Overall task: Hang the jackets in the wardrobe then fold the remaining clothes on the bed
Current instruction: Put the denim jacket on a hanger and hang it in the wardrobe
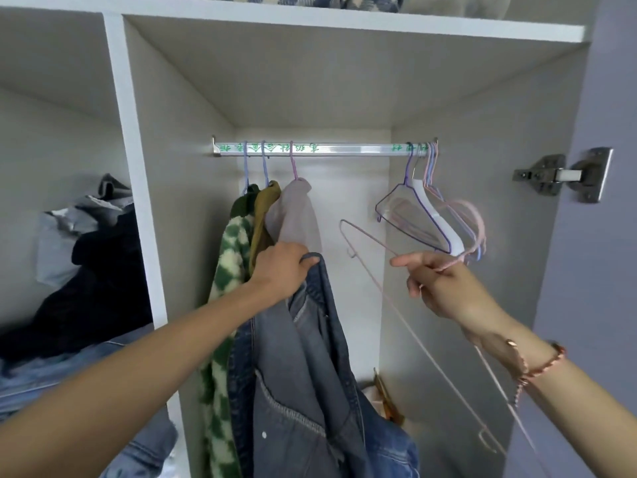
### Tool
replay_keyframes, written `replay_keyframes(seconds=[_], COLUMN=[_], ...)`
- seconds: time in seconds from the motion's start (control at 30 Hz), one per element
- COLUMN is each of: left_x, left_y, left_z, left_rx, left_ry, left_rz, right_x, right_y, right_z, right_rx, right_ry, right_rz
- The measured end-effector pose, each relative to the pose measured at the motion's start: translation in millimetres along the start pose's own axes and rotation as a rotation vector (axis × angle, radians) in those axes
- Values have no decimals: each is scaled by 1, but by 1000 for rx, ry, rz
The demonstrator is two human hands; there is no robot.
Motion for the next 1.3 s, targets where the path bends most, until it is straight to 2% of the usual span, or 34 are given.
replay_keyframes(seconds=[0.13, 0.3, 0.53, 0.87, 0.97, 1.03, 1.2, 1.3], left_x=[12, 16, -1, -12, -23, -37, -77, -88], left_y=[-21, -45, -76, -69, -61, -60, -56, -56], left_z=[-8, -11, -22, -27, -5, 16, 50, 51], left_rx=[-24, -44, -130, -206, -164, -114, -33, -90], left_ry=[60, 69, 119, 38, -44, -123, -297, -285], left_rz=[-86, -141, -221, -252, -224, -222, -189, -180], right_x=[-40, -67, -74, -83, -88, -90, -84, -82], right_y=[-8, -14, -16, -25, -43, -51, -55, -49], right_z=[-12, -1, -6, 18, 35, 49, 68, 84], right_rx=[204, 209, 212, 289, 299, 223, 67, 81], right_ry=[-164, -304, -347, -489, -556, -581, -513, -494], right_rz=[-53, -93, -161, -227, -269, -277, -141, -88])
Point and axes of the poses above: each hand's wrist, its own x-axis towards the middle knuckle, its own y-axis out of the back of the hand, z = x × y, the point moved 9 cm from there along x, towards the middle knuckle, and after that the axes turned 13 degrees about y, right-handed, at the moved point
